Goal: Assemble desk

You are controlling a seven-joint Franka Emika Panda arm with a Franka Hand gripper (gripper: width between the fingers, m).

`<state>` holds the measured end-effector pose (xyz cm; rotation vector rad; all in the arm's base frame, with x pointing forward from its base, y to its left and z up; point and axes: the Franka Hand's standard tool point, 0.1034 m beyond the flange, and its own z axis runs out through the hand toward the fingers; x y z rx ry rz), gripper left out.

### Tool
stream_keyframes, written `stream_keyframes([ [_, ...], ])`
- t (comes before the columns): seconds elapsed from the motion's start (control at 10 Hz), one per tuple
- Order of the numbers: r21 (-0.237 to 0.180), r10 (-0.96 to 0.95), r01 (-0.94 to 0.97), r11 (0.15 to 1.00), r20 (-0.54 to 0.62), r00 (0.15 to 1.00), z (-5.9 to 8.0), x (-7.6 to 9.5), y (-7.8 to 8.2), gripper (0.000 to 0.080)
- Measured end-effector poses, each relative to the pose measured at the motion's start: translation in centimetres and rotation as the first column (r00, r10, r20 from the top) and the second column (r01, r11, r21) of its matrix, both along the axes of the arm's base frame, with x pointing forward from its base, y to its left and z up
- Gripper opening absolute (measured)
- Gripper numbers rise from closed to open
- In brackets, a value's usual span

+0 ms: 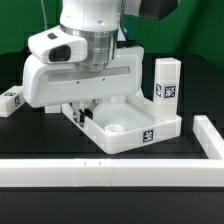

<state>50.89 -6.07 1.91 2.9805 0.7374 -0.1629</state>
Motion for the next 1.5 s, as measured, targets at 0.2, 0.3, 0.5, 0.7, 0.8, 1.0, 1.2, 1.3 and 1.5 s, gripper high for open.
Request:
stream_keyframes([
  [0.2, -0.002, 0.012, -0.012, 1.000, 0.006, 1.000, 0.0, 0.8, 0.8, 0.0063],
  [0.3, 0.000, 0.033, -0.033, 0.999, 0.006, 0.999, 0.1, 1.7, 1.5, 0.0063],
  [0.5, 0.001, 0.073, -0.073, 0.997, 0.018, 0.997, 0.0, 3.5, 2.4, 0.0063],
  [0.7, 0.002, 0.088, -0.088, 0.996, 0.021, 0.996, 0.0, 3.8, 2.5, 0.0063],
  [0.8, 0.002, 0.097, -0.097, 0.995, 0.020, 0.995, 0.0, 3.8, 2.4, 0.0063],
  [1.0, -0.002, 0.217, -0.217, 0.976, 0.004, 0.976, 0.0, 3.7, 2.0, 0.0063],
  [1.2, -0.003, 0.316, -0.316, 0.949, -0.010, 0.949, 0.0, 3.7, 1.7, 0.0063],
  [1.3, -0.008, 0.397, -0.397, 0.918, -0.023, 0.918, 0.1, 3.9, 1.7, 0.0063],
  [1.5, -0.015, 0.580, -0.581, 0.814, -0.039, 0.814, 0.4, 5.3, 2.5, 0.0063],
])
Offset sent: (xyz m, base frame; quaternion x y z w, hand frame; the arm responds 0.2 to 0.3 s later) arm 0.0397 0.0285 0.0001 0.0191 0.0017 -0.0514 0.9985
